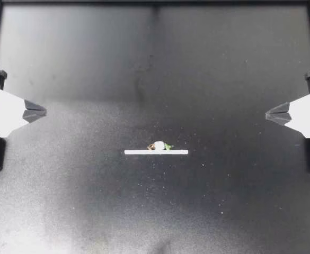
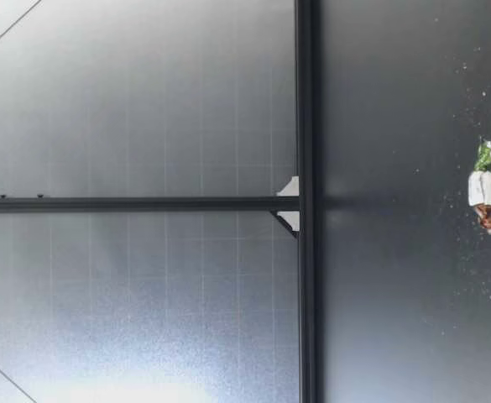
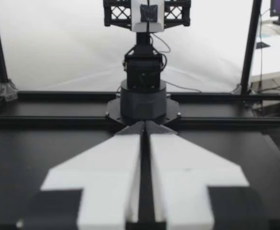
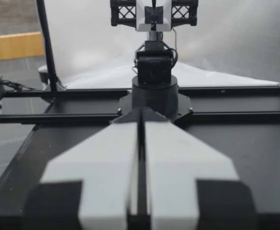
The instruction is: Pick up the candy and unwrap it.
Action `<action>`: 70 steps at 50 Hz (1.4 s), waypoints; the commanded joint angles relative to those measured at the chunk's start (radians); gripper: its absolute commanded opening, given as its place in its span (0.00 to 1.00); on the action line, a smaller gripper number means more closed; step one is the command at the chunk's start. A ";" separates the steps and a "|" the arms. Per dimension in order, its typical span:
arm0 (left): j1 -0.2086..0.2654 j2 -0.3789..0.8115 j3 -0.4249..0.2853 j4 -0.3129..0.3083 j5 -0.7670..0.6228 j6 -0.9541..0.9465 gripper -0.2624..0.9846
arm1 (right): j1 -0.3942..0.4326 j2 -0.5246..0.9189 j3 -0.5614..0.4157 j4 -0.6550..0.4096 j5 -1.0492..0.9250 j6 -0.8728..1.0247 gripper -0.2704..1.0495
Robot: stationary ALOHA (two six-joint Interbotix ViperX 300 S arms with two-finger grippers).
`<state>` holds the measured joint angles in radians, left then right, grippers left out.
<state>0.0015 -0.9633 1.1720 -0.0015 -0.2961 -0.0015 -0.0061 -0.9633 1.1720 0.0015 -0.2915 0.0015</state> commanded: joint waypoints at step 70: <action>0.009 0.040 0.057 -0.002 -0.029 0.011 0.16 | -0.067 1.088 -0.588 -0.002 0.591 0.077 0.56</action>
<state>0.0092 -0.9296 1.2379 -0.0015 -0.3160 0.0092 -0.0660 0.1227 0.6243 -0.0015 0.2730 0.0721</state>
